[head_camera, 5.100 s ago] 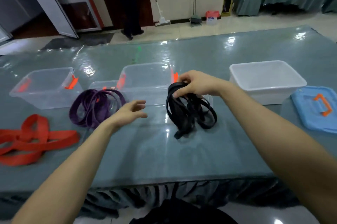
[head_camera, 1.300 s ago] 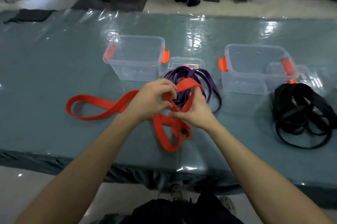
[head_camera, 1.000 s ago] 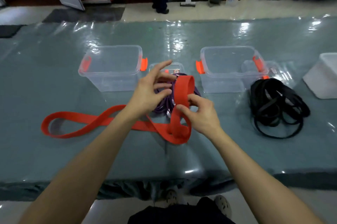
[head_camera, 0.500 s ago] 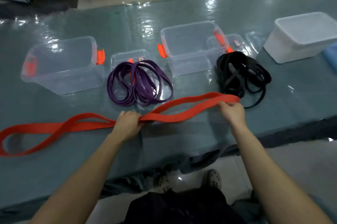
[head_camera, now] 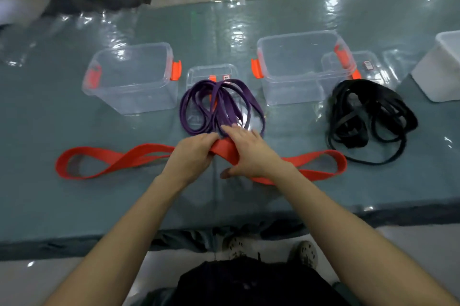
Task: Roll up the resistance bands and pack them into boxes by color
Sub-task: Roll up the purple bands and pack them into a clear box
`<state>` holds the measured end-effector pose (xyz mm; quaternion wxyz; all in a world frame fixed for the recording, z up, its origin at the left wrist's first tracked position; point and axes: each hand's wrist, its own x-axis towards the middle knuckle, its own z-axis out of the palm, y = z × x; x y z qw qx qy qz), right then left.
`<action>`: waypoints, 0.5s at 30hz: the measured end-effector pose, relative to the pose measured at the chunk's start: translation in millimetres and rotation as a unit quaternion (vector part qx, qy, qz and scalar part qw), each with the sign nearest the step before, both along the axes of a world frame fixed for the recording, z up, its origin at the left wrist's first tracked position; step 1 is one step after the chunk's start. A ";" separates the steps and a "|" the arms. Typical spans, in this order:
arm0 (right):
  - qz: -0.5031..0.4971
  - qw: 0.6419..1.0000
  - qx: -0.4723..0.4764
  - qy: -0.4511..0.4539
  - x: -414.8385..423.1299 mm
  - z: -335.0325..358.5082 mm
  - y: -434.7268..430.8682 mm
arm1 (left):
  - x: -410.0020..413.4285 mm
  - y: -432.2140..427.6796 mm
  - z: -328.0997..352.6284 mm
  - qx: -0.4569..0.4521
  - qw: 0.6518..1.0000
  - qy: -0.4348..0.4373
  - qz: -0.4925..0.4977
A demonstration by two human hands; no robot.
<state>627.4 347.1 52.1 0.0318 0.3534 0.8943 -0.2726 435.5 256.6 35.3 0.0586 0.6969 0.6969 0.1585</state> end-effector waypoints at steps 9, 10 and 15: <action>0.011 0.999 0.002 0.046 9.1 27.6 17.9 | -73.3 -33.0 -36.2 -0.242 0.969 -0.022 0.052; 0.001 0.999 0.008 0.050 16.6 35.5 19.0 | -71.8 -26.3 -32.2 -0.227 0.972 -0.034 0.051; -0.113 0.992 -0.031 0.045 70.3 80.7 39.5 | -43.9 31.3 65.7 -0.067 0.997 -0.033 -0.018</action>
